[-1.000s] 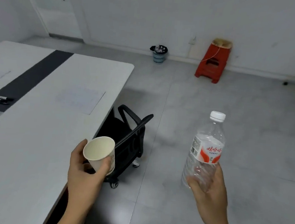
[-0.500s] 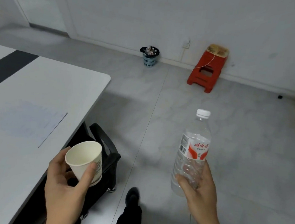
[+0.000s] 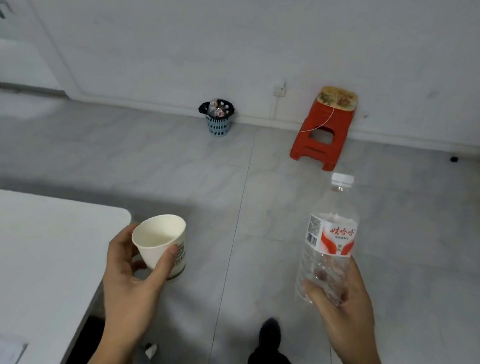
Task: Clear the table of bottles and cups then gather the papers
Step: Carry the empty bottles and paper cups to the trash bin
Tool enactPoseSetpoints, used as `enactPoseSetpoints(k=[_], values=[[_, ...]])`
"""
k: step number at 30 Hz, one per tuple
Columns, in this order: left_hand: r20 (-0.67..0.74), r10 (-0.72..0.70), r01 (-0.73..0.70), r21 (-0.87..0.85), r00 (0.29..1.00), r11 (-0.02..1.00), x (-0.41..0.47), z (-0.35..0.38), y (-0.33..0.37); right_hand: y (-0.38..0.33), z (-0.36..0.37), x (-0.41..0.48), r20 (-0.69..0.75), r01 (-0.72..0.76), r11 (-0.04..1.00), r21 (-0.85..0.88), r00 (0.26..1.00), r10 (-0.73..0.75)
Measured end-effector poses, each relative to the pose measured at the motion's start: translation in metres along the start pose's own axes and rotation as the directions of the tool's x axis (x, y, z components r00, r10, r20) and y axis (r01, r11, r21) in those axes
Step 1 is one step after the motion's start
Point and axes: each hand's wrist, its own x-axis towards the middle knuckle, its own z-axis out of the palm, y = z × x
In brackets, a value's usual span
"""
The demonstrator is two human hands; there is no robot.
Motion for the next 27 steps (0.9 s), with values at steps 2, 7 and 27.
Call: enactPoseSetpoints(k=[2,7,27], values=[[0.023,0.002,-0.002,0.02,1.0,1.0,0.04,0.039,-0.01,0.005,0.008,0.056,-0.01,-0.017,1.0,0.007,1.0,0.018],[-0.012,-0.006,0.007,0.071,1.0,0.997,0.144,0.126,-0.016,-0.007,0.029,0.213,0.035,-0.033,0.999,0.019,0.999,0.032],[-0.256,-0.021,0.016,-0.02,0.967,1.0,0.603,0.312,-0.066,-0.137,0.241,0.723,0.261,0.089,0.989,-0.122,0.964,-0.054]])
